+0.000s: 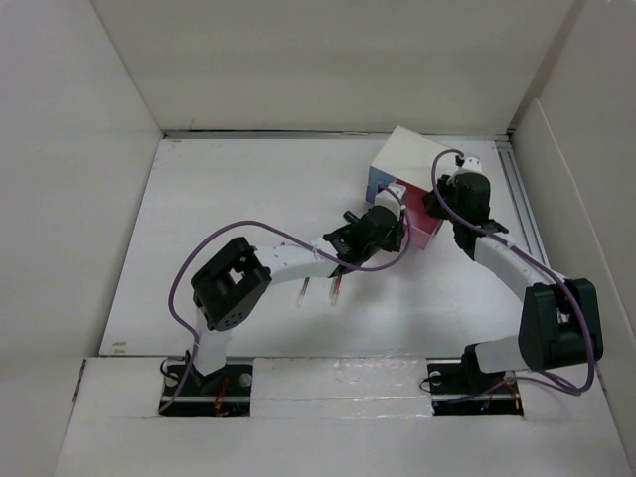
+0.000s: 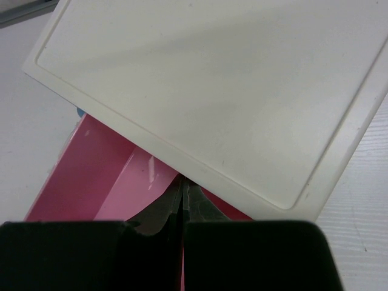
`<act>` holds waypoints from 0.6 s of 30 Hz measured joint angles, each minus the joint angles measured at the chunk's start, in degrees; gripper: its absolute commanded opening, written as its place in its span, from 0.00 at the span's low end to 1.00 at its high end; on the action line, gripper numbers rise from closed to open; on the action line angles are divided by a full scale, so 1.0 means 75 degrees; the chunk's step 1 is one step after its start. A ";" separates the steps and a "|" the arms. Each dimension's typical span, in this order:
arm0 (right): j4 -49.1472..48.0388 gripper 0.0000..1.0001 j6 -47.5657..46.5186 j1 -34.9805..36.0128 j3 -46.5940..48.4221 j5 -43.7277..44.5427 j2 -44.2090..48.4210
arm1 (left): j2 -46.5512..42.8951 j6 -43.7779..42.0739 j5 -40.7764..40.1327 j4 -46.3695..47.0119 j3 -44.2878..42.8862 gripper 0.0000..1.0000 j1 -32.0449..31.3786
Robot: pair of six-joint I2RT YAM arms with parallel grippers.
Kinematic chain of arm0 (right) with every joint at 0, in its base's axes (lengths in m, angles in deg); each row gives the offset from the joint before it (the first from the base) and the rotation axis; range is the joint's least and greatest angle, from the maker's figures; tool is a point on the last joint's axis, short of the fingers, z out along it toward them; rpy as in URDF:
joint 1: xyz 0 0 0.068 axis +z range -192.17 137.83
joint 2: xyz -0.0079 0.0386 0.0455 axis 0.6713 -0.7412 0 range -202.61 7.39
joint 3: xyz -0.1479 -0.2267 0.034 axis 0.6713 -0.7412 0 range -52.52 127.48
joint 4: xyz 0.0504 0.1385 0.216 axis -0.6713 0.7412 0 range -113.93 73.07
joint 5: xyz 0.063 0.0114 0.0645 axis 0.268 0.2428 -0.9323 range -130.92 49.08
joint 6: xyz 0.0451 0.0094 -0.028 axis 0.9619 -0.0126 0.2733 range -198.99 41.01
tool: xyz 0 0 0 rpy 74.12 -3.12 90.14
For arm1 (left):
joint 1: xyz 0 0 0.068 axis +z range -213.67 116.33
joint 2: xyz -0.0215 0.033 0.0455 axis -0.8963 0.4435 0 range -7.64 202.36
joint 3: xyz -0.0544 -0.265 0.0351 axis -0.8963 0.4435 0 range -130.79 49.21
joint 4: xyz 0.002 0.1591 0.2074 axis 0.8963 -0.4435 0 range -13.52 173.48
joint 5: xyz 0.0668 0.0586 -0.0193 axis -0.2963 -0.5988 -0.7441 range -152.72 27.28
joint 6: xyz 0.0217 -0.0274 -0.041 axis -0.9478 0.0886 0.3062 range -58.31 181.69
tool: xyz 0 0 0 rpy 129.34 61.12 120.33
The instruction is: Organize the desk
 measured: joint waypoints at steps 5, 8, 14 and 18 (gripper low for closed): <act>-0.0026 0.11 0.0003 -0.0006 -0.0003 -0.0020 0.0015 | 0.0000 0.0038 -0.0012 -0.0003 0.0000 0.15 0.0003; -0.0029 0.24 0.0020 -0.0015 -0.0006 -0.0125 0.0114 | -0.0003 0.0096 -0.0067 -0.0026 0.0000 0.38 0.0003; -0.0140 0.26 0.0029 -0.0117 -0.0012 -0.0134 0.0685 | -0.0064 0.0111 -0.0254 -0.0178 0.0000 0.61 0.0003; -0.0242 0.24 0.0026 -0.0160 -0.0012 -0.0131 0.1055 | -0.0187 0.0114 -0.0373 -0.0245 0.0000 0.62 0.0003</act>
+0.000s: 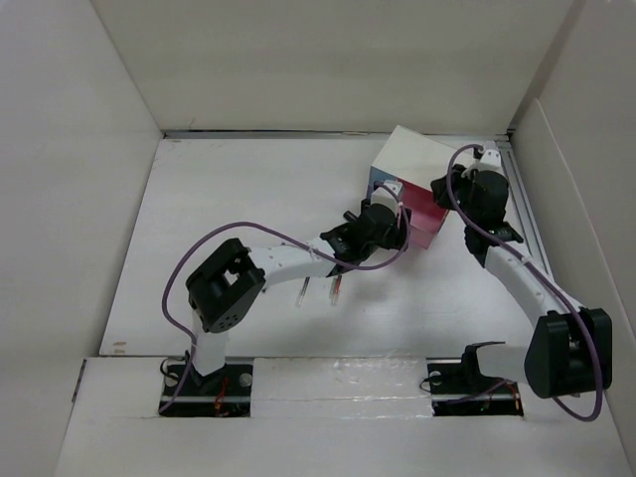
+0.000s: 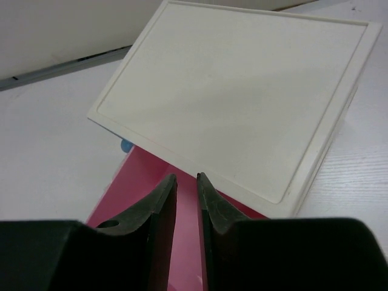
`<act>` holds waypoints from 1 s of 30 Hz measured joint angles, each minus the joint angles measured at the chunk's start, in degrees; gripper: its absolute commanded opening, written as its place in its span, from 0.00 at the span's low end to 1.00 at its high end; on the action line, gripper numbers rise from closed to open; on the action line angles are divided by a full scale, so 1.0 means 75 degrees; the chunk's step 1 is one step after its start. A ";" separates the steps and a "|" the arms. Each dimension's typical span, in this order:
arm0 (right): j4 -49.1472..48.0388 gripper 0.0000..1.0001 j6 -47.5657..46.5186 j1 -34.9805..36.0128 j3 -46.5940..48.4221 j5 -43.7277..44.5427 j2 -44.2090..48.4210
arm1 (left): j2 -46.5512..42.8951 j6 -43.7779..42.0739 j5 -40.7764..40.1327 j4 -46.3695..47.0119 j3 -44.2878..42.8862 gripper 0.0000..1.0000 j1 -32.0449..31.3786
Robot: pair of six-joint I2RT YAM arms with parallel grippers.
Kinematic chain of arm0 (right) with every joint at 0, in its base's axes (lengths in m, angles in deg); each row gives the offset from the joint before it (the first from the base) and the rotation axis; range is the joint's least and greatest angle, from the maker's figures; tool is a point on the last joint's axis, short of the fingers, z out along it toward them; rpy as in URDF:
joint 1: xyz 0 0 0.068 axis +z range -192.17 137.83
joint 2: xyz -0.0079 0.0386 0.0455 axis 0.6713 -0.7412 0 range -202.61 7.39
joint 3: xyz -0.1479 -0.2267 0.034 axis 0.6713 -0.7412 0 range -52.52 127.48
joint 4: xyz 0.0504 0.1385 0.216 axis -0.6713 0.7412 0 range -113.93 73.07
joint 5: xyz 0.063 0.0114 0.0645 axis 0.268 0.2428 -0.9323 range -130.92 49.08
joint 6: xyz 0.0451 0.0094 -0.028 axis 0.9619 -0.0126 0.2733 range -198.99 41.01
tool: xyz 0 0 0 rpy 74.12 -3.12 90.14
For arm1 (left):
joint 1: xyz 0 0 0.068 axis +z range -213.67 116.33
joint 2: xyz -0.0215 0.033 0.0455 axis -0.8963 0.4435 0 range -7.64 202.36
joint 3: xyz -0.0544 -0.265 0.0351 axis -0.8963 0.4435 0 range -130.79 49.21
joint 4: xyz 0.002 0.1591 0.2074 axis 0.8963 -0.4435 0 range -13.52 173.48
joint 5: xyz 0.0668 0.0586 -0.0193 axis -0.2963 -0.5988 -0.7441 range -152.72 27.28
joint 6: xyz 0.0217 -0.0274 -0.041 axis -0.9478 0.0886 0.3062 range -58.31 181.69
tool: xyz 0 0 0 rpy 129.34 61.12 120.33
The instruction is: Organize the desk
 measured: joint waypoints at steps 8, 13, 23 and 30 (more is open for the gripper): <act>0.0032 0.00 -0.0029 0.0003 -0.0079 -0.0163 0.0478 | -0.0851 -0.0157 -0.0350 -0.0073 0.0408 0.44 0.0000; 0.0035 0.00 -0.0047 0.0117 -0.0149 -0.0251 0.1087 | -0.2028 -0.0478 -0.1110 -0.0015 0.1046 0.04 0.0000; 0.0184 0.00 -0.0082 0.0752 -0.1172 -0.0283 0.3121 | -0.4109 0.0723 -0.1918 -0.0731 0.3587 0.12 0.1212; 0.0178 0.00 -0.0082 0.1518 -0.1766 -0.0338 0.3485 | -0.3952 0.1227 -0.1582 -0.1612 0.4304 0.12 0.0985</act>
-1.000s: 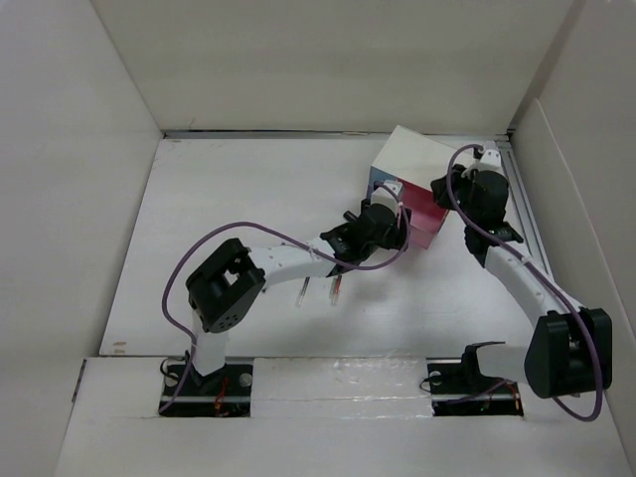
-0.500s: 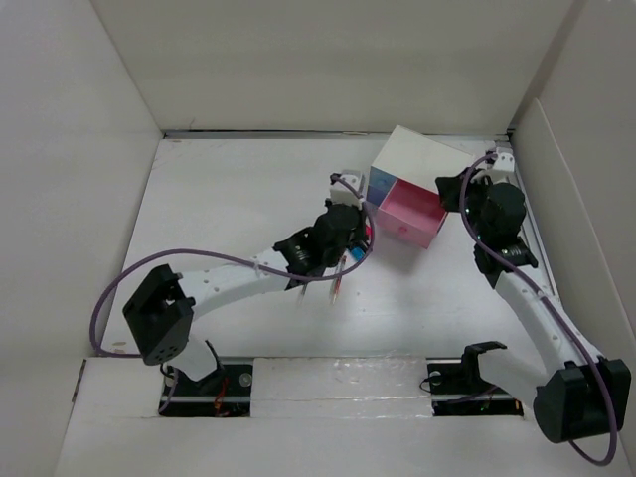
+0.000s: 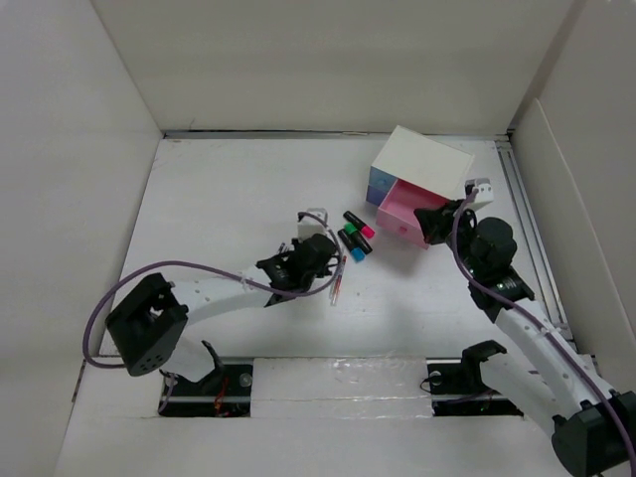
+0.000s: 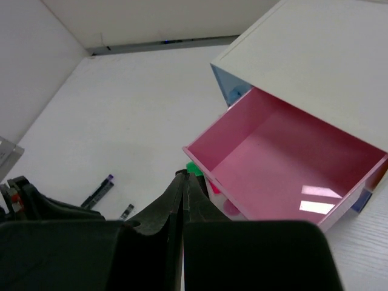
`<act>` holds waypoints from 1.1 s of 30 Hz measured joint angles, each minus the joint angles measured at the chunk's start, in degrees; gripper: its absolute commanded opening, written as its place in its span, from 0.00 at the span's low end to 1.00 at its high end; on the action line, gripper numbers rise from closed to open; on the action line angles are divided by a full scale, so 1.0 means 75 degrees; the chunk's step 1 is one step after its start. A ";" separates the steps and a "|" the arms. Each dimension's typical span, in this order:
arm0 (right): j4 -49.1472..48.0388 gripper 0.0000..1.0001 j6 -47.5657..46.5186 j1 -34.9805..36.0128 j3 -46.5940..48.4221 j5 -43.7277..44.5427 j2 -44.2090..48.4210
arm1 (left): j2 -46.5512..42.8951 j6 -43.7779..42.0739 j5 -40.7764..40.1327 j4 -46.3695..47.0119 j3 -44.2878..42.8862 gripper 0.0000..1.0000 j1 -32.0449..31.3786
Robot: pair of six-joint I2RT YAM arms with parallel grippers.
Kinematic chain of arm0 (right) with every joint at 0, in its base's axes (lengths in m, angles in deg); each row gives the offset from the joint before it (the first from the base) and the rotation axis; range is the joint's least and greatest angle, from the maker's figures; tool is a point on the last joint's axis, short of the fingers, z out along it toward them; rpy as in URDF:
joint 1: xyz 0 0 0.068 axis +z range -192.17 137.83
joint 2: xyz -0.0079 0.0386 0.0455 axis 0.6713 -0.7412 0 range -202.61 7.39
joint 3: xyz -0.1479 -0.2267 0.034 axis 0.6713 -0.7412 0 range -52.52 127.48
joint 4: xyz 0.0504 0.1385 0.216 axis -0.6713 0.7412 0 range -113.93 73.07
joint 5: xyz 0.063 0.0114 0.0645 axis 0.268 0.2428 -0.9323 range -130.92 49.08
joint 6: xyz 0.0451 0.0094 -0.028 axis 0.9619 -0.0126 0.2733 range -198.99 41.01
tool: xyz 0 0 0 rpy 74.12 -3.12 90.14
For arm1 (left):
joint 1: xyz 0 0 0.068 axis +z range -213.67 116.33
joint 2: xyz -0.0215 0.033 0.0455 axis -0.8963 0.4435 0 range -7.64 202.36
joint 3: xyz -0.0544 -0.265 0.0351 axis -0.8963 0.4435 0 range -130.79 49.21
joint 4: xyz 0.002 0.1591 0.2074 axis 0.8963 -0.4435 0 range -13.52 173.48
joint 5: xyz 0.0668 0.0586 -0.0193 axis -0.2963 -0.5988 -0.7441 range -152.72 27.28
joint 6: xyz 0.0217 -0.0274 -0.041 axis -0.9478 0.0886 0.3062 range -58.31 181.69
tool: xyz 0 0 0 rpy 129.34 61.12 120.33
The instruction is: Organize the desk
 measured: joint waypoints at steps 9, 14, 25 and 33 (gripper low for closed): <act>0.0006 0.00 0.0000 0.0058 -0.0178 -0.0105 -0.0484 | 0.1824 0.0396 -0.0117 -0.0379 -0.1192 0.03 -0.1376; -0.0003 0.00 -0.0003 0.0090 -0.0178 -0.0108 -0.0487 | 0.2221 0.0417 -0.0050 -0.0402 -0.1221 0.03 -0.1329; -0.0003 0.09 -0.0006 0.0096 -0.0178 -0.0117 -0.0504 | 0.2780 0.0414 -0.0044 -0.0376 -0.1547 0.07 -0.1343; -0.0006 0.12 -0.0006 0.0093 -0.0178 -0.0117 -0.0533 | 0.3005 0.0425 -0.0102 -0.0420 -0.1603 0.11 -0.1343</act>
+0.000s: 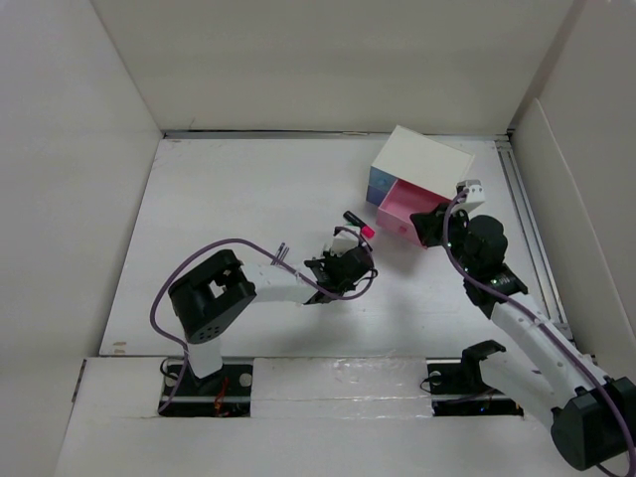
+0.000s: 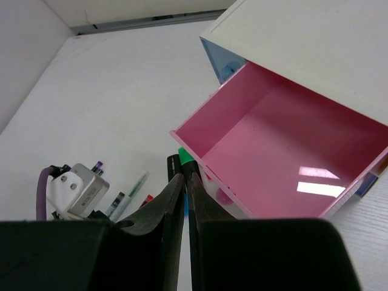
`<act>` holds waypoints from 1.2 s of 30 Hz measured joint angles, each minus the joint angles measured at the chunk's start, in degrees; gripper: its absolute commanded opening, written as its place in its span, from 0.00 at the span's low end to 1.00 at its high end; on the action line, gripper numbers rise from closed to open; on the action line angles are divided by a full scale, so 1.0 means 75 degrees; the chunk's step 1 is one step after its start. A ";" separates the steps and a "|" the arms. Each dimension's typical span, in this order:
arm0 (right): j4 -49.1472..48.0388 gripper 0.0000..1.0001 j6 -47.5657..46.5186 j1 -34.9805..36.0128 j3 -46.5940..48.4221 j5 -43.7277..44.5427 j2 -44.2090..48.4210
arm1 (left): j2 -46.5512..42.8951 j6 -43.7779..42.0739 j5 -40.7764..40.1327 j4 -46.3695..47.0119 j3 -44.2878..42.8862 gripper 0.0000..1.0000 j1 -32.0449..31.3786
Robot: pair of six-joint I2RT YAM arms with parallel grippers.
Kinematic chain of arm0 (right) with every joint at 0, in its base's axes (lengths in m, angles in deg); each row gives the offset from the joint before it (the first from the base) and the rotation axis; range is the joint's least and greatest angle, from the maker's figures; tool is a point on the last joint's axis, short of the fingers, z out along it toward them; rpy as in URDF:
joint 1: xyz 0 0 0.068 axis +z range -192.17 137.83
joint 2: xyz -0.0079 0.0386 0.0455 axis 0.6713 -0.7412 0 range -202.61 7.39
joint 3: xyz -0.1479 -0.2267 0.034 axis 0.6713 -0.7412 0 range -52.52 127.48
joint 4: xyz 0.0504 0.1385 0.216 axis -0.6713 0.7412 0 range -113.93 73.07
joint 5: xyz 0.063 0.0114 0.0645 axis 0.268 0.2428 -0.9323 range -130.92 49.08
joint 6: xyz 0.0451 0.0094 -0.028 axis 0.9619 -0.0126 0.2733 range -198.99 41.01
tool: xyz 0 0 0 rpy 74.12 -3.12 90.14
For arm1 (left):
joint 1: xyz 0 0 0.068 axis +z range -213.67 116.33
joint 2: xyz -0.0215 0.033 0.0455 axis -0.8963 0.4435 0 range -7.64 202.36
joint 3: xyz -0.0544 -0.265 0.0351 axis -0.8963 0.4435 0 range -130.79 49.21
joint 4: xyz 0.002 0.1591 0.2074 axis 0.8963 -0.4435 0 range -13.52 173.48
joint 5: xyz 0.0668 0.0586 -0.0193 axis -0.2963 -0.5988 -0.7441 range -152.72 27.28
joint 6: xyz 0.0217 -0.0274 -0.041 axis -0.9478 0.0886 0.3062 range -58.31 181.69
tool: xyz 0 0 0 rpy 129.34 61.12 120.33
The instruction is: Organize the desk
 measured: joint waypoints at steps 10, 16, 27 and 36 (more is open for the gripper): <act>0.0003 0.12 0.0000 0.0000 0.0000 -0.0009 -0.0073 | -0.0428 0.0076 -0.0178 0.0032 0.0157 0.23 0.0000; 0.0003 0.12 0.0000 0.0000 0.0000 -0.0009 -0.0073 | -0.0752 0.0111 -0.0507 0.0006 0.0207 0.23 0.0000; 0.0003 0.12 0.0000 0.0000 0.0000 -0.0017 -0.0117 | -0.0463 0.0204 -0.0758 -0.0268 0.0213 0.25 0.0020; 0.0003 0.12 0.0000 0.0000 0.0000 -0.0032 -0.0117 | -0.0122 0.0248 -0.0717 -0.0242 0.0259 0.19 0.0187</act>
